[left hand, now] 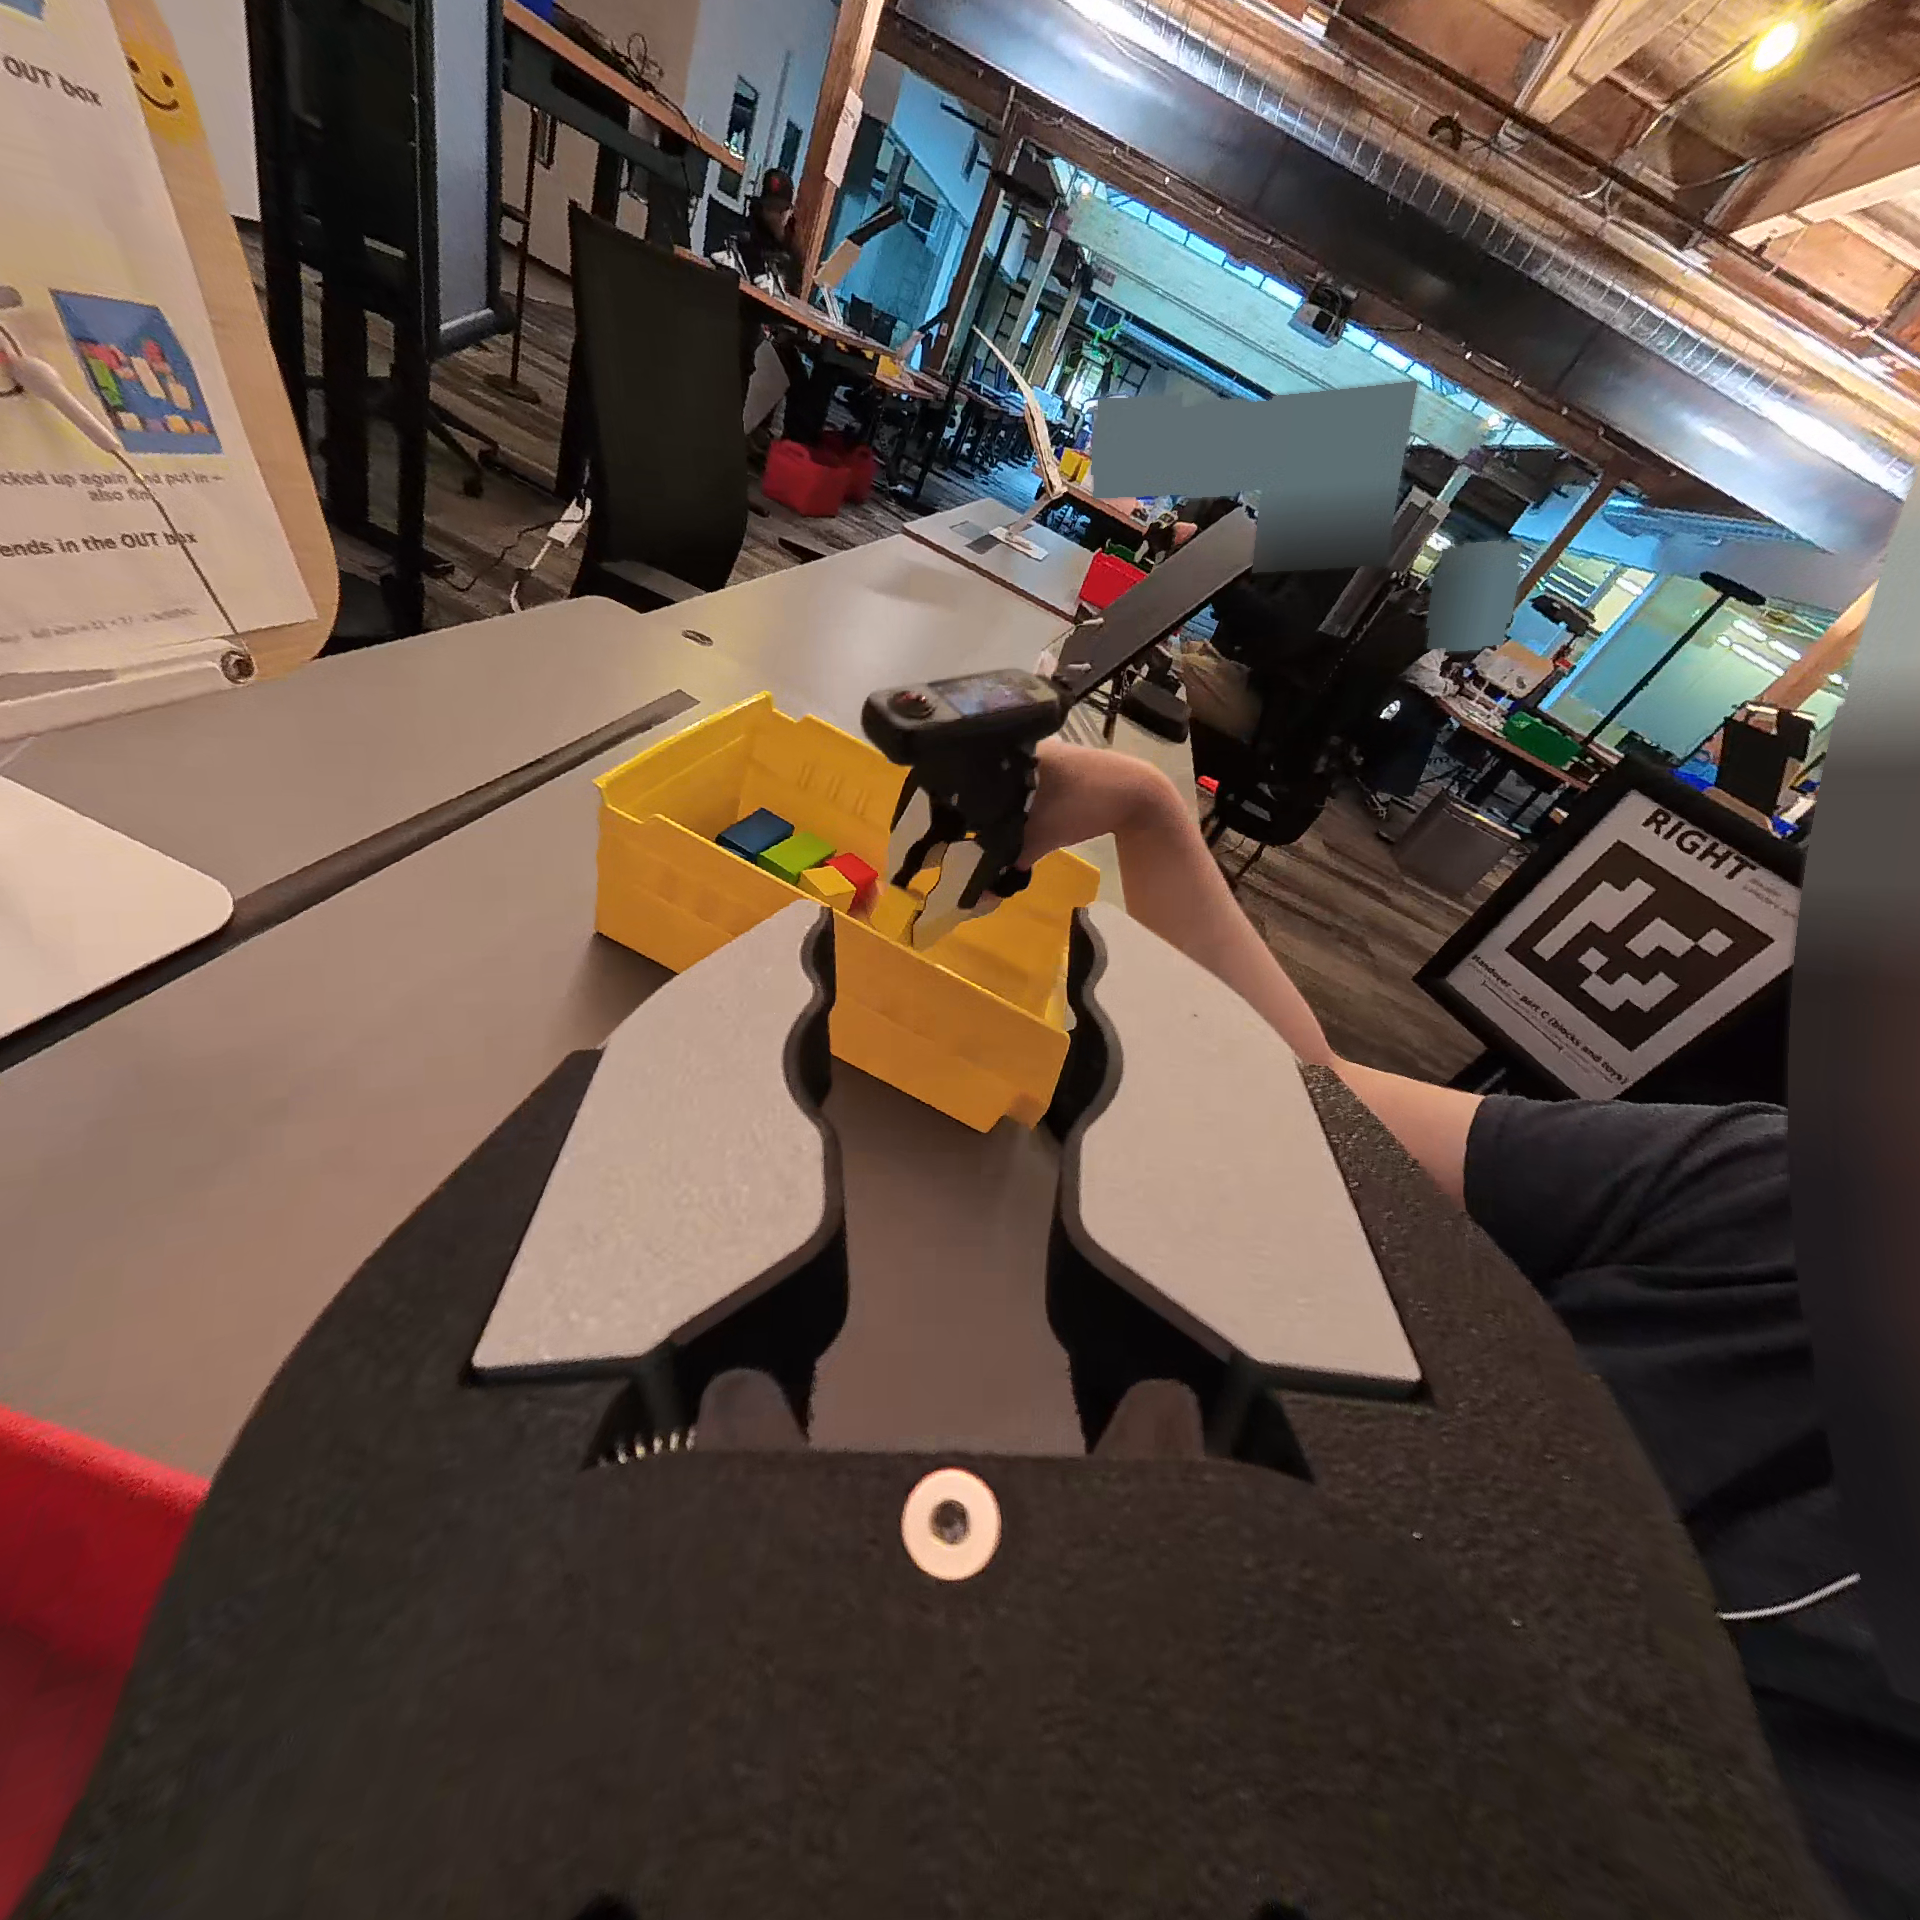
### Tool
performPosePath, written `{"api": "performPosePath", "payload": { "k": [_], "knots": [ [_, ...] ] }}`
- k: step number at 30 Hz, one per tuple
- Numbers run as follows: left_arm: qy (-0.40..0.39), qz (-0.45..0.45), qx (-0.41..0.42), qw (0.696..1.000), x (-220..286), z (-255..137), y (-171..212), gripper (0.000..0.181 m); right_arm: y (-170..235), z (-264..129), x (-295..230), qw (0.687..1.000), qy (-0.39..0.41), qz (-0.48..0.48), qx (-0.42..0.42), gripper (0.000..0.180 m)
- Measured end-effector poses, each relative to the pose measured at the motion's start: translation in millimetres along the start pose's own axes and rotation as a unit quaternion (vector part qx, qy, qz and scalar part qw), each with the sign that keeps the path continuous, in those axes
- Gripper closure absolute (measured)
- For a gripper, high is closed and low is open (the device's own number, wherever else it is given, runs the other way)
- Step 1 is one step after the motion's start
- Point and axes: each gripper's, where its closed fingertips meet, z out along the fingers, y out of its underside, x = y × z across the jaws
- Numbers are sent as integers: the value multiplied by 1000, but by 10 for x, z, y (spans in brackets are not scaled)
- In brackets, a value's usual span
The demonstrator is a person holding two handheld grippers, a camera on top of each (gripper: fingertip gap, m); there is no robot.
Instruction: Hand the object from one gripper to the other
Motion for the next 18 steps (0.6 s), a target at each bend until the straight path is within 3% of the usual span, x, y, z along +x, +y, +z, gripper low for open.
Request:
{"api": "performPosePath", "payload": {
  "k": [5, 18],
  "knots": [
    [-2, -3, 10, 1000, -18, -60, -36, 139, 95, 178, 101, 998, 23, -8, -56, 144],
    [-41, 5, 11, 999, -145, -252, -83, 139, 45, 249, 238, 997, 42, 27, -52, 144]
  ]
}}
